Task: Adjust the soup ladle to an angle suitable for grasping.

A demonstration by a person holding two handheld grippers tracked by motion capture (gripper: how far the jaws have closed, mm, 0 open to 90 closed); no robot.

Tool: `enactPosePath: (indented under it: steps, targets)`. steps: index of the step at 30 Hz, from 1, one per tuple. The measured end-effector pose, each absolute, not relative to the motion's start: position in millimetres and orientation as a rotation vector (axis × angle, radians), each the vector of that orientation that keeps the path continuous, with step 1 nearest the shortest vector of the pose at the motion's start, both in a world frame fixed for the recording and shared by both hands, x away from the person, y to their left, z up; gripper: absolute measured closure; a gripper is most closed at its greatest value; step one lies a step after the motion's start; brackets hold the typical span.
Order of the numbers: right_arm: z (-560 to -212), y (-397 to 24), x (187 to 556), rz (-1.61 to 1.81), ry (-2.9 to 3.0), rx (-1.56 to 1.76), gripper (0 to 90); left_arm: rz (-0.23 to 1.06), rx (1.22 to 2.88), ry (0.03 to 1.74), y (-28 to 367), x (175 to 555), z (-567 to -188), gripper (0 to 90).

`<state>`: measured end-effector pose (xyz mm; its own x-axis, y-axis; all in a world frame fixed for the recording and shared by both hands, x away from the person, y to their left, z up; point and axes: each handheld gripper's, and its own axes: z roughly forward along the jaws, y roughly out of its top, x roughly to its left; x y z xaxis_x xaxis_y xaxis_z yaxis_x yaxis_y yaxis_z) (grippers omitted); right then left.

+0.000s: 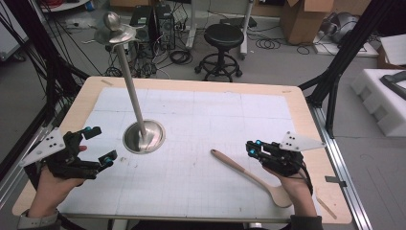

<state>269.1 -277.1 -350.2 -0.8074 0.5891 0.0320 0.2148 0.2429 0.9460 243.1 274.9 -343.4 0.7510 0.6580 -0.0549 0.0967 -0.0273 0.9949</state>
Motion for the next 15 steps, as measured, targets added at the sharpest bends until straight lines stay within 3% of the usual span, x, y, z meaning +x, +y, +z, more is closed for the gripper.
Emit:
enactPosePath:
  steps: [15]
  targets:
    - [-349, -257, 297, 1.567, 2.228, 0.735, 89.6, 0.502, 1.544, 0.635, 279, 242, -343, 3.4]
